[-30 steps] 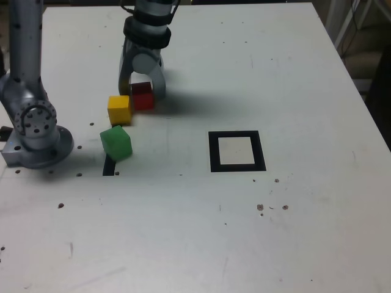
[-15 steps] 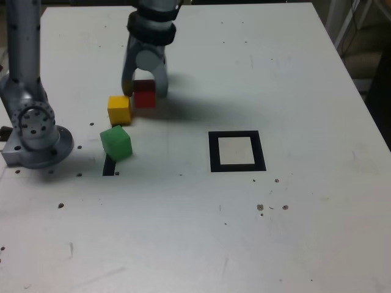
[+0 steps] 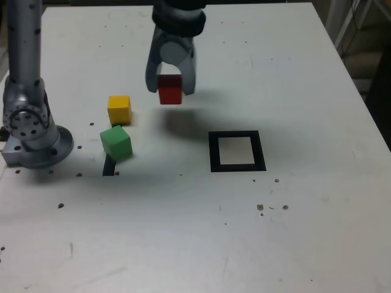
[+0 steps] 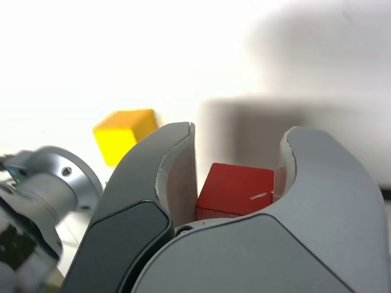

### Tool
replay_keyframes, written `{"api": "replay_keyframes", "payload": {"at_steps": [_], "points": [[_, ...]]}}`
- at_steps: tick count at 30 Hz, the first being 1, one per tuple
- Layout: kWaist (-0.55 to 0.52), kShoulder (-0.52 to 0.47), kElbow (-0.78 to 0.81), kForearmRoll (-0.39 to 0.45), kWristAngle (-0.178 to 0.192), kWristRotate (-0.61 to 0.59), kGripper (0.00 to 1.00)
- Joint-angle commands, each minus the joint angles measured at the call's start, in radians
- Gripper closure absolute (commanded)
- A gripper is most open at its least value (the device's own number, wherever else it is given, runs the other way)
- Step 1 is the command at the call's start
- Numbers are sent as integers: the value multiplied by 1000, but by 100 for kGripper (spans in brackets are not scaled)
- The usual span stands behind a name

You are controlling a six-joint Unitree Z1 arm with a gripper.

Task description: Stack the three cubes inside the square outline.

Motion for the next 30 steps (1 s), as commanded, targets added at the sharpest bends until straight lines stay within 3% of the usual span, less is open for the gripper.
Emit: {"api": "replay_keyframes", "payload": {"at_steps": [1, 12, 30], "points": [[-27, 12, -30, 23, -10, -19, 66], [-159, 65, -158, 82, -67, -121, 66], [-230, 189, -276, 74, -79, -214, 66]]}}
